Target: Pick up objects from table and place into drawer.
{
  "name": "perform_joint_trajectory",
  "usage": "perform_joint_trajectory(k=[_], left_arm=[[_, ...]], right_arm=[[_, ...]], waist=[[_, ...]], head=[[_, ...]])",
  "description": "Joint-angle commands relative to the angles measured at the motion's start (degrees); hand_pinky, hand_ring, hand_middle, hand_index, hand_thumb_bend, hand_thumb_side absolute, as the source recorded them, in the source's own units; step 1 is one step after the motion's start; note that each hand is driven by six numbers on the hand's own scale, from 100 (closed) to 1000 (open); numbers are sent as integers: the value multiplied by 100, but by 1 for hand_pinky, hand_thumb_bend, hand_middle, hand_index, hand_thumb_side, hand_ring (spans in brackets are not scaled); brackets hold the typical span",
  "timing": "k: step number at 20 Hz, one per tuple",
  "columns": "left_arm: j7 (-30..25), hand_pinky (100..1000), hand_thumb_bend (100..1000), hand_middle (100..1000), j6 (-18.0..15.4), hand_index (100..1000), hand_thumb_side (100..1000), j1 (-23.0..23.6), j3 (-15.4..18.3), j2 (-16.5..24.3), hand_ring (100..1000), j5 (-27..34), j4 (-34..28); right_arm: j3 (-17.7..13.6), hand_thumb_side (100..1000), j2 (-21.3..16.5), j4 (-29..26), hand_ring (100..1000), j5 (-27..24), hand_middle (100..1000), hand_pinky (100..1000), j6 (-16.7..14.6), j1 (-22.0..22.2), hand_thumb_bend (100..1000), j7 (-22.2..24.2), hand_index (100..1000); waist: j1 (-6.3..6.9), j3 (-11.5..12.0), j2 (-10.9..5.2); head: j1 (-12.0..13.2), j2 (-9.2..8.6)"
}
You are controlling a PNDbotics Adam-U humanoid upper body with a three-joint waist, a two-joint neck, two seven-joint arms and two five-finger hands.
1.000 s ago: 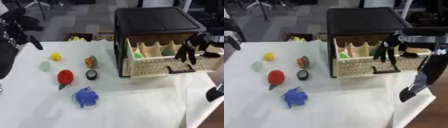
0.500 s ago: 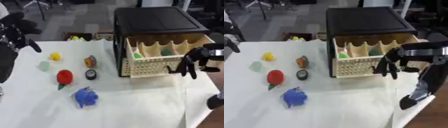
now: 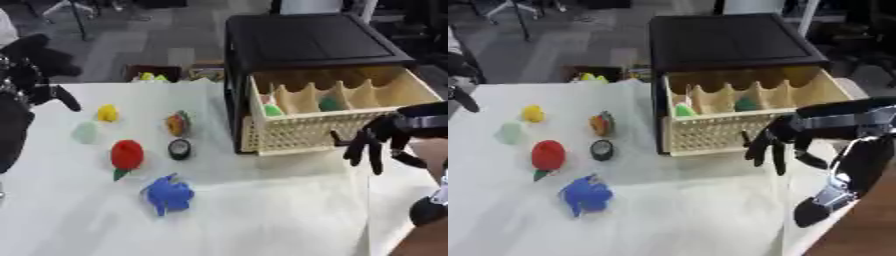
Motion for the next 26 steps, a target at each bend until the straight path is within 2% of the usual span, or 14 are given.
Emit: perform_joint_trajectory(k=[1,8,13,15,19,26], left_arm=[[-53,496,116,726,16,902,997,-22,52,32,753,-36,-100],[-147,498,118,725,61,901,1000,29,50,-23,754,-65,-100],[-172,499,120,722,108,899,1000,57,50,-49,753,-92,-100],[-182,499,121,721,128,899,1000,67,48,-60,752,-101,-100],[-215,500,122,718,165,898,1000,91,43,-86,751,-117,-100],[-250,502,122,716,192,897,1000,124,41,-116,750,-138,-100]], right_arm=[[11,488,-144,-18,600,8,730,222,47,-9,707,-6,859],[261,467,-49,300,625,129,751,272,321,-23,679,-6,895],[382,444,11,543,693,244,786,376,431,-69,687,-6,915],[404,436,20,623,712,327,798,392,420,-76,687,-6,919],[441,426,56,814,716,412,802,399,403,-94,665,-6,878],[450,417,137,1088,687,521,743,366,395,-210,691,-6,824]], waist=[[-9,10,-48],[-1,44,-36],[1,52,-32],[1,50,-30],[7,52,-27],[21,64,-25]], head=[[-24,6],[-61,-20],[-75,-53],[-76,-62],[-79,-73],[-97,-93]])
